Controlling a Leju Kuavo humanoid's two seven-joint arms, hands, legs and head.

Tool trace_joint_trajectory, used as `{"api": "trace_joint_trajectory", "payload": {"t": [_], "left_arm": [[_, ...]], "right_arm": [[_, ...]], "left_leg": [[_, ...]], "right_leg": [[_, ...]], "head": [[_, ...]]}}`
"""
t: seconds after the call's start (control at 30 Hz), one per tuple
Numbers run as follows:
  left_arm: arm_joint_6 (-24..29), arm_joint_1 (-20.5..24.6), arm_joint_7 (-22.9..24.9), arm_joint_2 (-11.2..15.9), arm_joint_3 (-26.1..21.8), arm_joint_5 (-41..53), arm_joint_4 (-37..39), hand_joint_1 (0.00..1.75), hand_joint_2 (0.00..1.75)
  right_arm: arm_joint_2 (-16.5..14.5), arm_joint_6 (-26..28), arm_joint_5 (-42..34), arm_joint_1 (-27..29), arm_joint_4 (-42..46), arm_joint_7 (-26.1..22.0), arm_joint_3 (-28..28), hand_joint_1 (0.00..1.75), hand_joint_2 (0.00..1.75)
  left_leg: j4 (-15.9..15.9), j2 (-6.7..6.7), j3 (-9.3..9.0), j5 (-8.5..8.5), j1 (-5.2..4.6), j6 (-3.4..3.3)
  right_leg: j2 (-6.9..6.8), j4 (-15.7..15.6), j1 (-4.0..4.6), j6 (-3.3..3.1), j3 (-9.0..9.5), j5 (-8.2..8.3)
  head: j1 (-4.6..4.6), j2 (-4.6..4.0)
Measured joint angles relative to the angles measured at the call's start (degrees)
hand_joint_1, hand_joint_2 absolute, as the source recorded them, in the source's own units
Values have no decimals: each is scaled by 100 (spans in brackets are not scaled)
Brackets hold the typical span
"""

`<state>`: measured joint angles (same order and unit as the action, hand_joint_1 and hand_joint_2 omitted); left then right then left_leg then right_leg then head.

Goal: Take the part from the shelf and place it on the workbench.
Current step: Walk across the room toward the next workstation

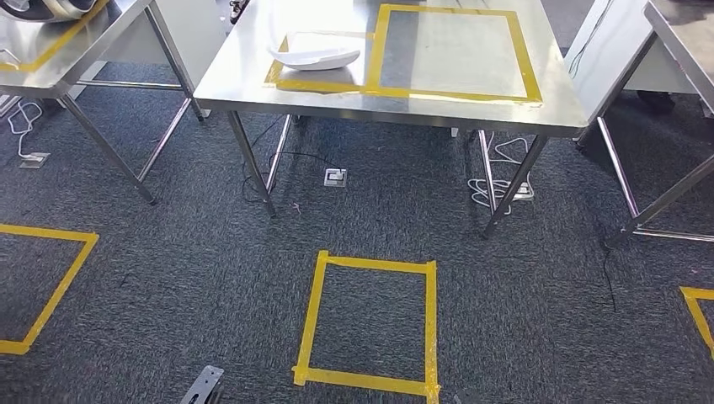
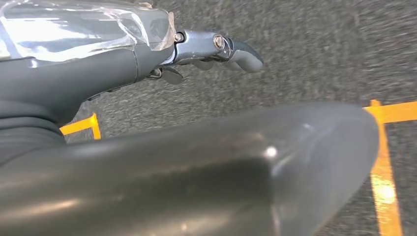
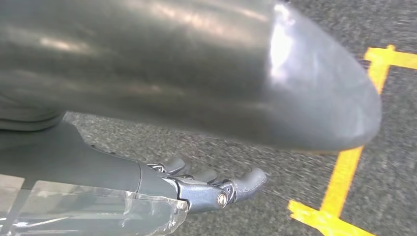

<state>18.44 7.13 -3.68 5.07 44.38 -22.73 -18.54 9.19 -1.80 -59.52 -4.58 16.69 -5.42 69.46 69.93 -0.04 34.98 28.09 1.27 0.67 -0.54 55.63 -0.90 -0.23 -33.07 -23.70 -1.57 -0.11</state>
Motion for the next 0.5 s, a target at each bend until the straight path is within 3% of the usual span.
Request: {"api": "trace_joint_trajectory", "payload": {"t": [0.07,0.13,0.2,0.23,0.27,0.33,0.37,0.4,0.43,0.47,0.5], "left_arm": [[1,33,-11,-8,1,1,1,0,0],[1,64,-18,-16,1,3,3,0,0],[-1,75,-20,-24,1,3,10,0,0],[-2,82,-20,-32,1,3,13,0,0],[-2,87,-20,-40,1,3,15,0,0],[-3,95,-21,-55,1,4,18,0,0],[-3,95,-21,-57,1,4,18,0,0],[-3,94,-21,-60,1,4,19,0,0],[-3,93,-21,-63,1,4,19,0,0],[-3,92,-21,-67,1,4,20,0,0],[-3,92,-21,-70,1,4,20,0,0]], "right_arm": [[3,-1,0,-11,-13,9,0,0,0],[7,-4,0,-34,-27,17,-1,0,0],[18,-7,0,-40,-45,23,-2,0,0],[25,-9,0,-34,-55,28,-1,0,0],[29,-12,0,-25,-62,34,0,0,0],[33,-19,0,-23,-72,44,3,0,0],[34,-21,0,-24,-76,45,4,0,0],[36,-21,0,-26,-81,46,4,0,0],[38,-21,0,-28,-87,46,4,0,0],[42,-21,0,-29,-91,46,4,0,0],[47,-21,0,-35,-94,46,4,0,0]], "left_leg": [[-832,-6,-623,57,-9,-47],[-1348,-9,-900,228,-50,-125],[-1423,5,-822,136,-74,-228],[-1444,16,-759,58,-73,-284],[-1466,27,-677,-39,-69,-338],[-1477,40,-480,-226,-74,-398],[-1472,44,-382,-312,-82,-406],[-1466,48,-283,-395,-88,-405],[-1456,52,-182,-476,-92,-397],[-1439,55,-72,-552,-93,-383],[-1414,56,40,-625,-91,-363]], "right_leg": [[-1,65,14,66,-141,91],[-11,65,21,147,-195,205],[-14,33,7,220,-235,314],[-7,74,-1,224,-287,258],[2,205,-5,200,-360,92],[17,821,-12,115,-554,-483],[20,1218,-14,106,-629,-719],[23,1561,-15,137,-658,-830],[24,1761,-16,200,-615,-808],[24,1758,-20,274,-471,-692],[24,1534,-26,332,-221,-561]], "head": [[3,0],[8,0],[11,0],[15,0],[24,0],[41,0],[46,0],[47,0],[47,0],[49,0],[48,0]]}}
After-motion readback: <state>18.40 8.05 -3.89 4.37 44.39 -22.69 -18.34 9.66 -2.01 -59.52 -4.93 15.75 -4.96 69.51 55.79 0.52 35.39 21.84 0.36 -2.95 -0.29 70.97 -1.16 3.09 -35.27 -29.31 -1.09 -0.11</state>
